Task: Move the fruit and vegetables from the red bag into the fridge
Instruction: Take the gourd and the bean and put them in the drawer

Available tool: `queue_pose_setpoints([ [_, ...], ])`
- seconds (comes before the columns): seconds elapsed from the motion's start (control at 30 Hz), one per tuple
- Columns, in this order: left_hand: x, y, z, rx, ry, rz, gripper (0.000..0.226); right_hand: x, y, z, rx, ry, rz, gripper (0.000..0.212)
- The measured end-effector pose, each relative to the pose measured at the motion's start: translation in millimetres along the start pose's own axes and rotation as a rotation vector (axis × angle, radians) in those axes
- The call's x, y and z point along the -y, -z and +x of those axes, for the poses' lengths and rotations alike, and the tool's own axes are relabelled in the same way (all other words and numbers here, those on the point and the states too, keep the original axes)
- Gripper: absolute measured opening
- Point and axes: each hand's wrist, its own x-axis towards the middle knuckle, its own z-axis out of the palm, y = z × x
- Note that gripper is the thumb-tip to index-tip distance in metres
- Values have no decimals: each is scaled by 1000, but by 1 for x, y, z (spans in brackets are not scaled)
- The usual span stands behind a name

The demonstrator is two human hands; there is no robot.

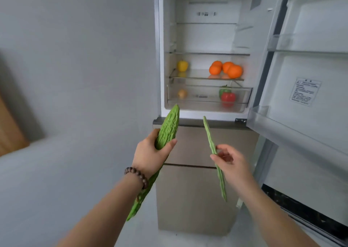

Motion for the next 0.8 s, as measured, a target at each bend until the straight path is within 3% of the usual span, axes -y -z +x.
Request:
queue_pose_setpoints([
  [0.23,-27,-32,147,121,-265,39,37,5,27,118,-158,64,-15,17],
  [0.37,-78,-33,254,239,-353,14,11,11,42,189,-233,169,16,20],
  [0.47,-120,-37,337,382,-450,89,33,14,53,244,-297,245,44,22],
  [0.6,-152,-67,411,475,-607,153,46,14,65,289,-331,282,82,25],
  [0.8,-139,-139,485,607,-674,423,67,2,75,342,-363,282,46,28],
])
